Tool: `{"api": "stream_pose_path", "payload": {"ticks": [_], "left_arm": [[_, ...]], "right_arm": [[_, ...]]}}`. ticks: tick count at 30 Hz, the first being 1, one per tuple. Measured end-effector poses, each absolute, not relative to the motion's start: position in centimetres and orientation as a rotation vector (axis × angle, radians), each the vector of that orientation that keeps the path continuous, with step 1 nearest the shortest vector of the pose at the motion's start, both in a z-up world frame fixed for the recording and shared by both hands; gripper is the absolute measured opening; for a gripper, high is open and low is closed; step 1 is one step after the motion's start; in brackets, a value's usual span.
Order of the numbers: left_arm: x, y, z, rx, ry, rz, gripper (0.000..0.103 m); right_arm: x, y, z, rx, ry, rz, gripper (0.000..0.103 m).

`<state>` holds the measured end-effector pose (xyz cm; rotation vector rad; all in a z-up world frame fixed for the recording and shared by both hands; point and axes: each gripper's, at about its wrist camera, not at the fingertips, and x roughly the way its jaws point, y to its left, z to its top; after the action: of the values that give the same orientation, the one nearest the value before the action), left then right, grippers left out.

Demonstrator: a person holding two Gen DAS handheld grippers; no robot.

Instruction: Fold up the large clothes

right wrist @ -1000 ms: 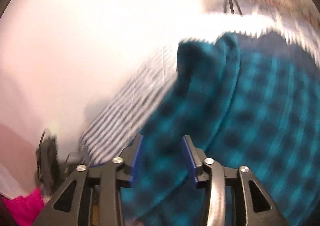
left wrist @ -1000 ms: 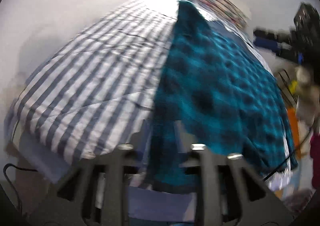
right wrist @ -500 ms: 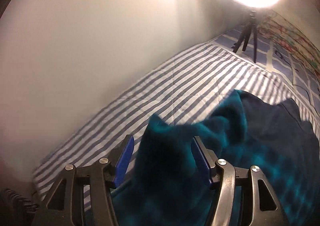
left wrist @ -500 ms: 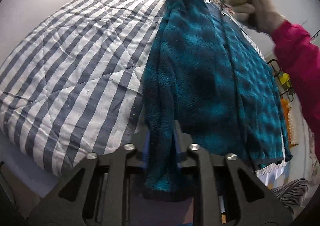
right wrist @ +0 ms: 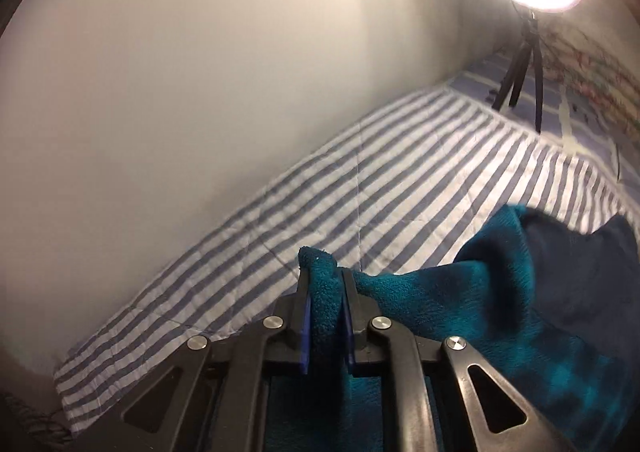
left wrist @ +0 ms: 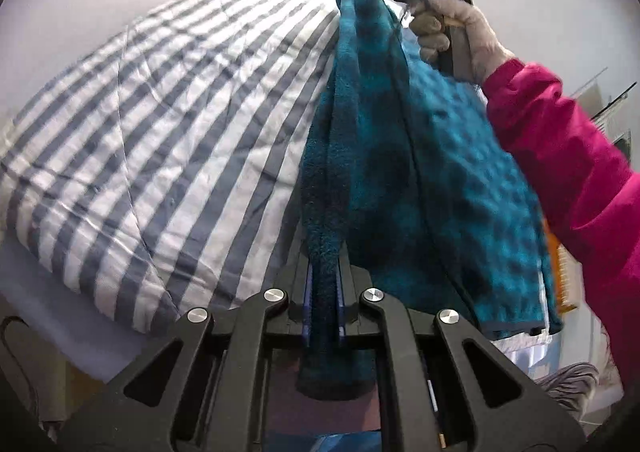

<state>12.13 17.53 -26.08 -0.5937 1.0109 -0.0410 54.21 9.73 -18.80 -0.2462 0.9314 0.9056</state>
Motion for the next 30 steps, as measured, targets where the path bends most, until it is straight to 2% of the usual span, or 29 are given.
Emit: {"api": "stream_pose_path", "payload": {"ticks": [3, 4, 5, 6, 7, 9, 12, 13, 14, 16, 18, 19, 20, 27, 30], "left_arm": [[12.1, 17.3, -26.4, -0.576, 1.017, -0.037, 0.008], [12.0, 17.5, -26.3, -0.589, 1.013, -0.036, 0.009], [12.1, 17.3, -26.3, -0.597, 1.013, -0.028, 0.015], [12.0, 17.6, -26.3, -0.609, 1.012, -0.018, 0.019], [11.9, 18.0, -26.5, -0.634, 1.01, -0.013, 0.024], [11.8, 18.4, -26.7, -0.674, 1.01, -0.025, 0.024], [12.0, 19.2, -27.6, -0.757, 1.014, -0.053, 0.024], [12.0, 19.2, -27.8, -0.775, 1.01, -0.062, 0.015], [11.9, 19.2, -27.8, -0.784, 1.01, -0.069, 0.01], [11.8, 19.1, -27.6, -0.797, 0.999, -0.076, 0.008], [11.4, 18.9, -26.6, -0.788, 0.979, -0.082, 0.007], [11.3, 18.9, -26.1, -0.788, 0.964, -0.092, 0.007], [11.5, 18.7, -25.9, -0.789, 0.958, -0.098, 0.007], [12.7, 16.3, -23.7, -0.709, 0.919, -0.152, 0.006], [13.0, 15.7, -23.1, -0.677, 0.915, -0.16, 0.006]], "right_arm": [[54.2, 10.8, -21.0, -0.271, 0.973, 0.869, 0.012], [54.3, 10.8, -21.1, -0.259, 0.987, 0.858, 0.016], [54.5, 10.5, -20.7, -0.229, 0.998, 0.846, 0.028], [54.7, 9.9, -19.7, -0.188, 0.993, 0.821, 0.033], [54.7, 9.2, -18.8, -0.158, 0.985, 0.807, 0.036], [54.3, 7.5, -16.5, -0.076, 0.985, 0.796, 0.036], [53.2, 6.2, -15.1, 0.016, 1.109, 0.78, 0.039], [52.8, 6.2, -15.2, 0.027, 1.152, 0.766, 0.044], [52.1, 6.4, -15.4, 0.03, 1.192, 0.756, 0.048], [50.8, 7.5, -16.1, 0.008, 1.246, 0.752, 0.049], [49.9, 8.8, -16.8, -0.043, 1.266, 0.727, 0.056], [49.5, 9.8, -17.6, -0.088, 1.283, 0.696, 0.065], [49.4, 10.4, -18.0, -0.116, 1.296, 0.675, 0.068], [49.3, 13.3, -22.3, -0.272, 1.355, 0.522, 0.066], [49.0, 13.4, -22.6, -0.314, 1.324, 0.499, 0.054]]}}
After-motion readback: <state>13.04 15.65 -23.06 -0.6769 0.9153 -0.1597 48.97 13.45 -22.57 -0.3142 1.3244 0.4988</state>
